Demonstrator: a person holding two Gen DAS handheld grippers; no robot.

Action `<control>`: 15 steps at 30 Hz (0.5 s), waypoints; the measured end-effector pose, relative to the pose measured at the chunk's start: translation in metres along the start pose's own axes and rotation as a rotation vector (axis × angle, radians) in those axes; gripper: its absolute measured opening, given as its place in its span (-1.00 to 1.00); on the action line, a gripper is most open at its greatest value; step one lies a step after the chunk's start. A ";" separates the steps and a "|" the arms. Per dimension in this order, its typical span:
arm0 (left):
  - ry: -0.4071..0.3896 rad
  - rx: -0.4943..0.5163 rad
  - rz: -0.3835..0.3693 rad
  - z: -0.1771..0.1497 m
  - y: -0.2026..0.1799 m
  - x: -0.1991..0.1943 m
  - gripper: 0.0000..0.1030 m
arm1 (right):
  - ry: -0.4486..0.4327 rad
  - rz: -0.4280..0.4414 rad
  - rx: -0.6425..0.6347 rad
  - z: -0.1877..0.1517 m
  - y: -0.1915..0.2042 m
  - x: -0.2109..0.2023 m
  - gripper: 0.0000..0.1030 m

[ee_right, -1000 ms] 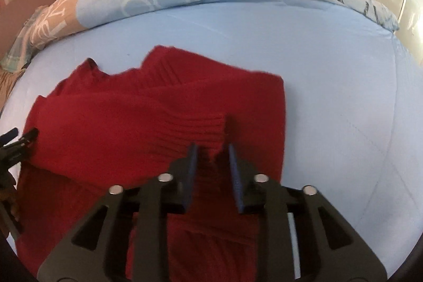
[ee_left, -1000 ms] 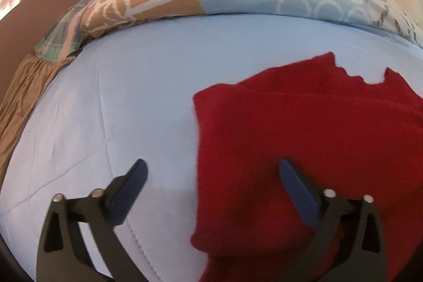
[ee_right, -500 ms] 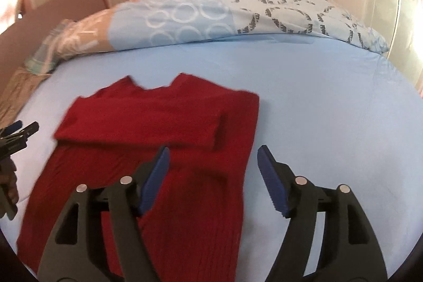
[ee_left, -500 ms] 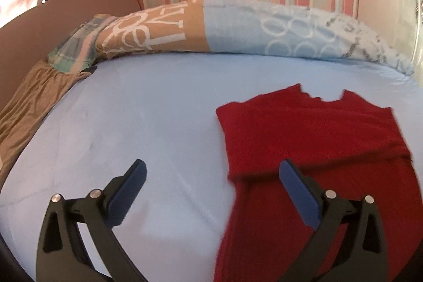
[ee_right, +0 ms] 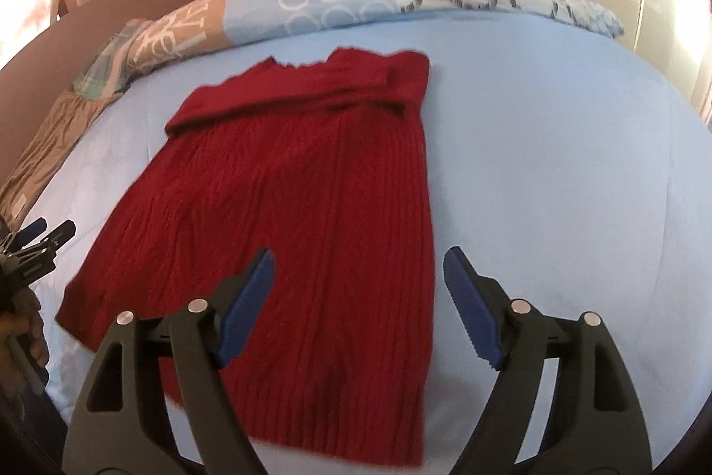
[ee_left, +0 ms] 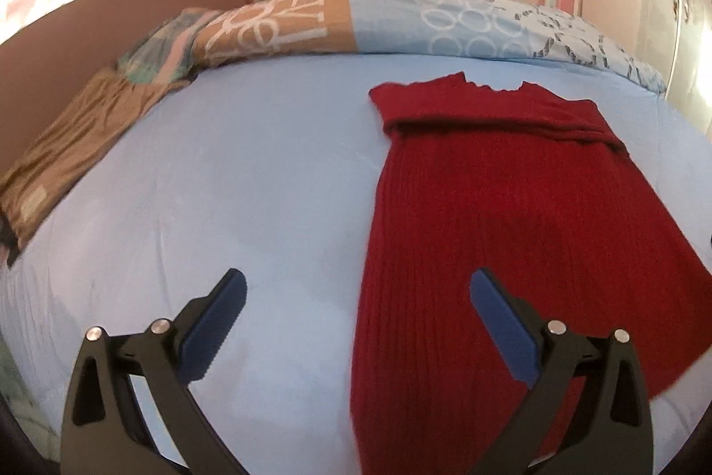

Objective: Fold small clothes
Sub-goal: 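Release the sweater and move both grippers toward the hem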

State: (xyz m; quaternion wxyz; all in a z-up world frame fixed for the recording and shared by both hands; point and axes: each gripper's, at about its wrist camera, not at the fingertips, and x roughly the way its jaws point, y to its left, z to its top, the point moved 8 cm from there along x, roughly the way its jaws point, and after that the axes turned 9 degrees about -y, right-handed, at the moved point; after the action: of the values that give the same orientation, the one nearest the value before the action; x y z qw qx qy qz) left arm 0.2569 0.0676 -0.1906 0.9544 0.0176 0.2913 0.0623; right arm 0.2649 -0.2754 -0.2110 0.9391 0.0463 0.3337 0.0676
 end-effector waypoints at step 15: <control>0.027 0.047 -0.018 -0.023 -0.007 -0.039 0.97 | 0.025 -0.073 0.006 -0.019 0.001 -0.041 0.71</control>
State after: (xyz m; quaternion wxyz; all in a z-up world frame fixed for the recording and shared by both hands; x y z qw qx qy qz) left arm 0.2122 0.0551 -0.1888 0.9503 0.0368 0.3055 0.0471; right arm 0.2211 -0.2806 -0.1997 0.9365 0.0361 0.3473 0.0329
